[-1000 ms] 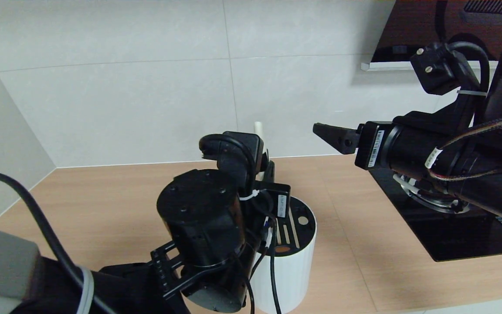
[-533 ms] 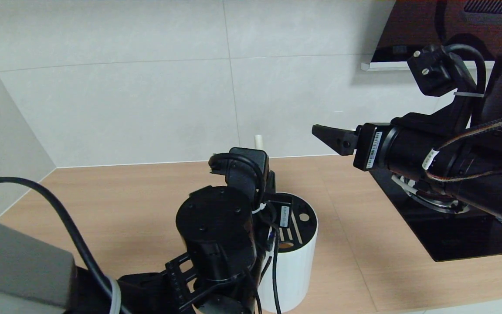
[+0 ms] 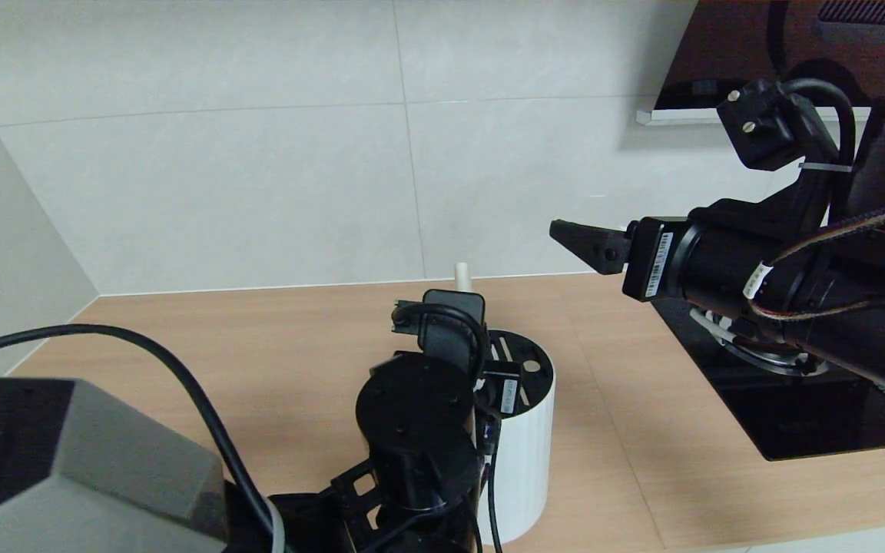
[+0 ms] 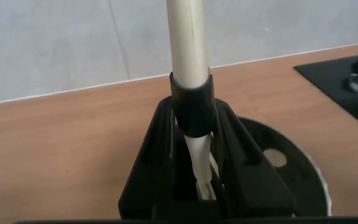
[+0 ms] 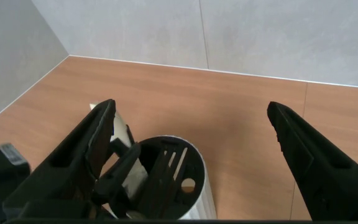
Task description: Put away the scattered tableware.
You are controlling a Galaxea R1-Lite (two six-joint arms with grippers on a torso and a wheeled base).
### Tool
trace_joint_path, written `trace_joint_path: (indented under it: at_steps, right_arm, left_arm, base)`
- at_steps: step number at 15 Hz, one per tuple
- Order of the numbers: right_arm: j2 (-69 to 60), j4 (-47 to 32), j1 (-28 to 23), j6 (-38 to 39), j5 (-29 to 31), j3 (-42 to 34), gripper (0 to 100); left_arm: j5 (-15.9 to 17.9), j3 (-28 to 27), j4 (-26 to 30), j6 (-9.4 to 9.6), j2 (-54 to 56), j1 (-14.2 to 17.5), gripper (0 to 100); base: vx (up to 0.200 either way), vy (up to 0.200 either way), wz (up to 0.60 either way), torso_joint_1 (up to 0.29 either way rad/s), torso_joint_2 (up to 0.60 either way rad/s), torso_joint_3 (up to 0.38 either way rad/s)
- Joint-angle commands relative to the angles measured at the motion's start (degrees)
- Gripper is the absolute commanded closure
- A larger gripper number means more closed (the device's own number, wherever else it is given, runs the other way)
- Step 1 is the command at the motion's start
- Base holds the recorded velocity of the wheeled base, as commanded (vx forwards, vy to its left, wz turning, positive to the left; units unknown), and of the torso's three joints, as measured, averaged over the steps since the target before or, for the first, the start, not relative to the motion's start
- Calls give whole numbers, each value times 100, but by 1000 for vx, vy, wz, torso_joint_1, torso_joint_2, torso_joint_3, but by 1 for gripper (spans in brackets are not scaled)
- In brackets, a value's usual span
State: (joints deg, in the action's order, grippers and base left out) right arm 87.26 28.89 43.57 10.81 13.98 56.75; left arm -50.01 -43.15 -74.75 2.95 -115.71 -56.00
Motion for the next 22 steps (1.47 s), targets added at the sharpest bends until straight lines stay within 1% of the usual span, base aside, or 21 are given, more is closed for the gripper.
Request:
trace_joint_path:
  at_steps: [1,4,7,11,13,21,22]
  right_arm:
    - [10,2,2,0,-1,-6,0]
    - [2,2,2,0,-1,-6,0]
    - [10,2,2,0,-1,-6,0]
    - [10,11,2,0,-1,-6,0]
    - [10,2,2,0,-1,-6,0]
    - [10,11,2,0,-1,-6,0]
    - [10,11,11,0,-1,-6,0]
  left_arm:
    - [-123,9,-101,13,-268,11,100]
    - [-176,44,-110,21,-259,11,100]
    - [-176,106,-110,21,-232,-95,100]
    - [-167,352,-75,48,14,-192,100]
    - [-167,527,-83,162,75,-209,100]
    - [-159,536,-83,162,-30,-209,100]
    - [-159,527,-83,162,-39,-209,0]
  base:
    - [0,0,0,0,0,0]
    - [0,0,0,0,0,0]
    - [0,0,0,0,0,0]
    - [0,0,0,0,0,0]
    - [0,0,0,0,0,0]
    - [0,0,0,0,0,0]
    - [0,0,0,0,0,0]
